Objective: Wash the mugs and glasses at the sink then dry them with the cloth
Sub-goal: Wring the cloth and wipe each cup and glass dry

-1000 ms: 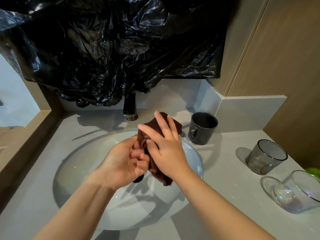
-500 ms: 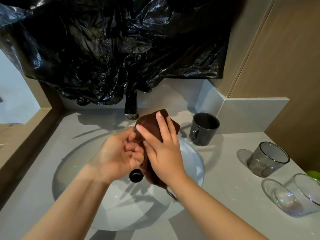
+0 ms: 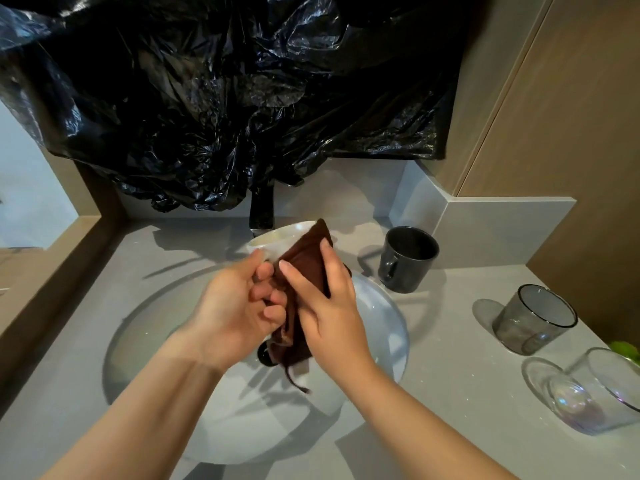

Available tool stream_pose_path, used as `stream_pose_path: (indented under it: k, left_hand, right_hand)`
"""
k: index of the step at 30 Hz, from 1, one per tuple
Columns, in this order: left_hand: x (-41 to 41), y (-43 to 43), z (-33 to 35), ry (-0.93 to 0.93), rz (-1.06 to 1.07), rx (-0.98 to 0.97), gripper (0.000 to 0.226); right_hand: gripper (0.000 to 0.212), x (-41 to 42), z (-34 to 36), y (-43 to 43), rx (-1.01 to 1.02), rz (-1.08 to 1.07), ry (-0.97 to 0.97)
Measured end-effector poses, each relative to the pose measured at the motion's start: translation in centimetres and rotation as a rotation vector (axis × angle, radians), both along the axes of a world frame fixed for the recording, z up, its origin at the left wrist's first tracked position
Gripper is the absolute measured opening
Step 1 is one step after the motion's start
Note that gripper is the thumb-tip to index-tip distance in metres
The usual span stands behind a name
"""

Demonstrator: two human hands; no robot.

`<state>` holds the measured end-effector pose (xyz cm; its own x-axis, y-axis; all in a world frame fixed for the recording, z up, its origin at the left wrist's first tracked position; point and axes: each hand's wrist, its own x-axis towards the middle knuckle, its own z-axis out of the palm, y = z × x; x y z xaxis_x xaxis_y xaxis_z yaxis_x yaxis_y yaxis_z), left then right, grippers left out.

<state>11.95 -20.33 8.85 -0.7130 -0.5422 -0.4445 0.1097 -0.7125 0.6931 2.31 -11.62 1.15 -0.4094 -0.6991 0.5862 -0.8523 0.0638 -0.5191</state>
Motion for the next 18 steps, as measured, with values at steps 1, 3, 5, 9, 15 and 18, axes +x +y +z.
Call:
stream_pose_path:
  k: [1, 3, 5, 9, 15, 18]
  left_hand:
    - [0.1, 0.1, -0.1, -0.014, -0.009, 0.007, 0.045]
    - [0.5, 0.3, -0.3, -0.031, -0.052, 0.008, 0.043]
    - [0.6, 0.5, -0.3, -0.036, -0.131, -0.030, 0.042]
    - [1.1, 0.2, 0.3, -0.008, -0.233, -0.097, 0.036]
    - [0.9, -0.3, 0.8, -0.035, -0.251, -0.200, 0.044]
    - [0.2, 0.4, 0.4, -0.173, -0.219, -0.571, 0.034]
  right_hand:
    - [0.040, -0.3, 0.1, 0.0, 0.001, -0.011, 0.007]
    - [0.041, -0.7, 1.2, -0.1, -0.014, -0.018, 0.020]
    - [0.045, -0.8, 2.3, -0.4, -0.056, -0.032, -0.014]
    - [0.035, -0.5, 5.5, -0.9, -0.231, -0.022, -0.795]
    - [0.034, -0.8, 5.9, -0.4, -0.207, -0.267, -1.592]
    - [0.047, -0.7, 5.6, -0.6, -0.237, -0.283, -1.662]
